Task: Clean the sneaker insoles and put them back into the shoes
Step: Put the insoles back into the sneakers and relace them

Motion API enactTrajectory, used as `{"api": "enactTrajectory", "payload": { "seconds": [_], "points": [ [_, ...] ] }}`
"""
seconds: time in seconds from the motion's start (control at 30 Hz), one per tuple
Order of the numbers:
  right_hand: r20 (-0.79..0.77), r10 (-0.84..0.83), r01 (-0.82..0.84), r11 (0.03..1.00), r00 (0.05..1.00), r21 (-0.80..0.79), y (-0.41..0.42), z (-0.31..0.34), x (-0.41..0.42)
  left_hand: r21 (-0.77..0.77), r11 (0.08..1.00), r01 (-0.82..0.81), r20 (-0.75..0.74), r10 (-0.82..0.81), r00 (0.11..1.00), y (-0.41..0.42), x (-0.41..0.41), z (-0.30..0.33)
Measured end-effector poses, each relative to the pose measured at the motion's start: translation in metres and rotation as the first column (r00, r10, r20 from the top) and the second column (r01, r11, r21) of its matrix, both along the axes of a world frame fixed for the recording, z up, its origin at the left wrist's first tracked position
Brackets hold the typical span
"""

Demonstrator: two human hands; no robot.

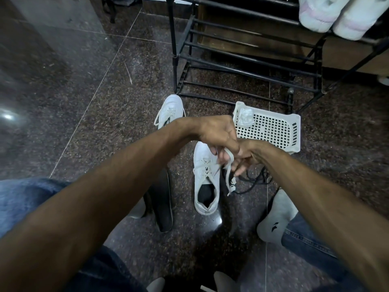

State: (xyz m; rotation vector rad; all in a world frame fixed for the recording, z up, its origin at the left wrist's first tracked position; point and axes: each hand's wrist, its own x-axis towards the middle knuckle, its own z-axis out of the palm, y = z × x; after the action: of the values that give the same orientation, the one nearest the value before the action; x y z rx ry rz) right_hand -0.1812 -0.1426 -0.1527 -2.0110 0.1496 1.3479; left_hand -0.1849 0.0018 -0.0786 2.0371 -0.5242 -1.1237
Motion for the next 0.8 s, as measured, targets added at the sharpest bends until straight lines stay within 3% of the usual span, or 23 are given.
{"api": "enactTrajectory", "payload": {
  "seconds": [0.17,0.23,0.3,0.43,0.53,0.6,0.7,0.77,0.8],
  "points": [
    [0.221,0.027,-0.004,0.995,0.975,-0.102,-0.024,-0.008,0.014,-0.282,0.940,-0.191,0.020,0.205,0.979,0.013,0.008,0.018],
    [0.305,-0.090,0.089,0.996,0.948,0.018,-0.032,-0.004,0.015,-0.407,0.871,-0.273,0.025,0.310,0.950,0.015,0.013,0.025],
    [0.286,-0.259,0.189,0.949,0.922,0.251,-0.035,0.002,0.015,-0.482,0.802,-0.352,0.028,0.416,0.909,0.016,0.020,0.030],
    [0.303,-0.181,0.047,0.915,0.936,0.401,-0.024,0.008,0.010,-0.538,0.709,-0.456,-0.001,0.540,0.841,0.015,0.025,0.030],
    [0.339,-0.140,-0.018,0.906,0.930,0.423,-0.014,0.005,0.006,-0.533,0.516,-0.671,-0.089,0.754,0.651,0.016,0.028,0.023],
    [0.377,-0.216,0.046,0.910,0.901,0.412,-0.012,0.002,0.004,-0.493,0.427,-0.758,-0.031,0.862,0.506,0.024,0.028,0.004],
    [0.386,-0.374,0.222,0.896,0.843,0.384,-0.015,-0.009,0.005,-0.259,0.530,-0.808,0.187,0.848,0.496,0.034,0.011,-0.048],
    [0.317,-0.458,0.329,0.862,0.830,0.385,-0.015,-0.015,0.003,-0.025,0.667,-0.745,0.220,0.730,0.647,0.032,-0.007,-0.079],
    [0.287,-0.493,0.376,0.846,0.821,0.378,-0.014,-0.016,0.002,0.043,0.742,-0.669,0.157,0.657,0.738,0.027,-0.015,-0.091]
  ]
}}
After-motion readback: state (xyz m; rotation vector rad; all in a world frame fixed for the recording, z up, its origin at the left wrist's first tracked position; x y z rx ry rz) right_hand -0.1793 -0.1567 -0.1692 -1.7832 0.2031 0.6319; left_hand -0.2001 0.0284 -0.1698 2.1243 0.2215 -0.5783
